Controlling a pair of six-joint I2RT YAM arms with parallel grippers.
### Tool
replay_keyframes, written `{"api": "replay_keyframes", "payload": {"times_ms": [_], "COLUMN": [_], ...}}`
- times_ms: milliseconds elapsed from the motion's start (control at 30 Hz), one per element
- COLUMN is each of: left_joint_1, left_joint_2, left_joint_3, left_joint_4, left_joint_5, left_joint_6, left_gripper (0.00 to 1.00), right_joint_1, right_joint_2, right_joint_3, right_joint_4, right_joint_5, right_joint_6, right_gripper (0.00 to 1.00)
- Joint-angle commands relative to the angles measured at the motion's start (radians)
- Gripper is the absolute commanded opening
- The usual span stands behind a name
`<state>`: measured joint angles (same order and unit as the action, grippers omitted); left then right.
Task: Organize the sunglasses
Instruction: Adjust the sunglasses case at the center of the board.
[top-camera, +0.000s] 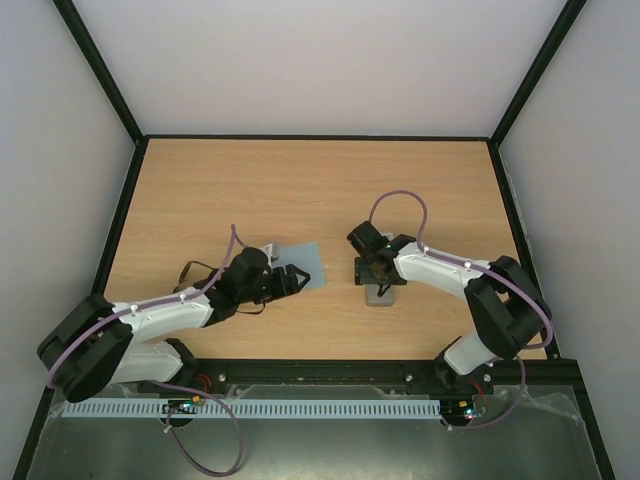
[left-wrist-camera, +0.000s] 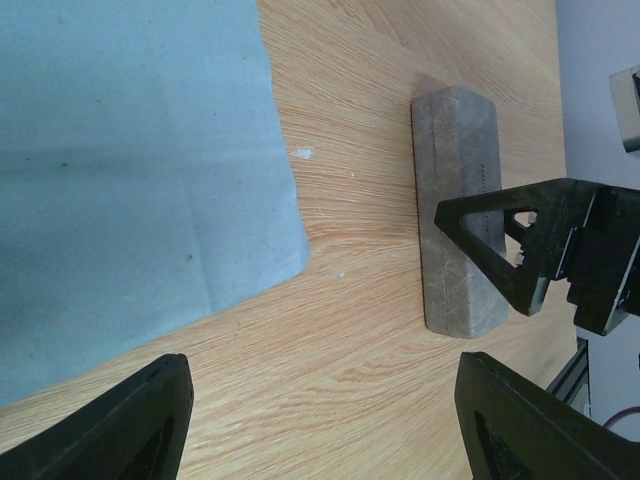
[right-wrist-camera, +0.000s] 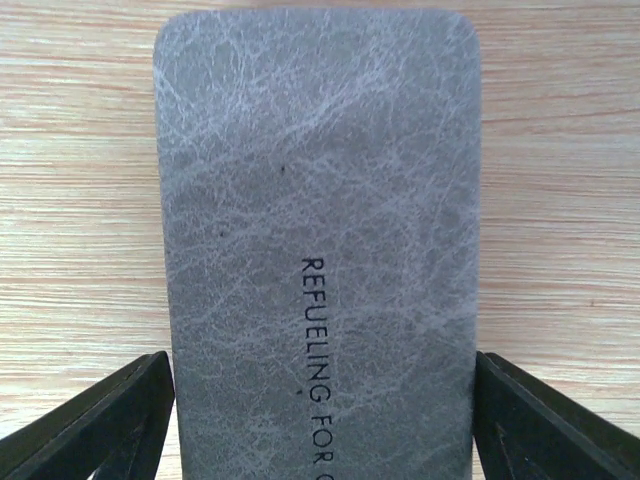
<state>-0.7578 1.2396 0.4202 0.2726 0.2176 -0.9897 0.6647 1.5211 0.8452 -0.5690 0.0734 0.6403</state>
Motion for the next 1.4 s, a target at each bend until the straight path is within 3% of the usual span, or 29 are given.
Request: {"api": "replay_keyframes", "payload": {"times_ms": [0, 200, 600, 933, 1367], "left_joint_1": [0.008, 0.013, 0.014, 0.014, -0.075], "left_joint_2": [-0.027, -0.044, -0.051, -0.054, -0.048], "left_joint_3": [-0.025, -0.043, -0.055, -0.056, 0.023], "left_joint_4": [0.023, 0.024, 0.03, 0.024, 0.077], "left_joint_5": [0.014, 0.011, 0.011, 0.012, 0.083], "left_joint_6": [0.009, 0.009, 0.003, 0.002, -0.007], "left_gripper": [0.75, 0.75, 0.75, 0.75, 0.75], "right_joint_1": [0.021, 0.021, 0.022, 0.023, 0.021], "right_joint_2": [0.006, -0.017, -0.019, -0.056, -0.2], "right_joint_3": [0.031, 0.03, -0.02, -0.014, 0.093], "right_joint_4": [-0.047, -0.066, -0.036, -0.034, 0.034], "right_joint_5": [0.101, 0.106, 0.084, 0.057, -0.28], "right_joint_6": [0.04, 0.04, 0.039, 0.044, 0.056], "right_gripper": [0.81, 0.75, 0.75, 0.46, 0.41]}}
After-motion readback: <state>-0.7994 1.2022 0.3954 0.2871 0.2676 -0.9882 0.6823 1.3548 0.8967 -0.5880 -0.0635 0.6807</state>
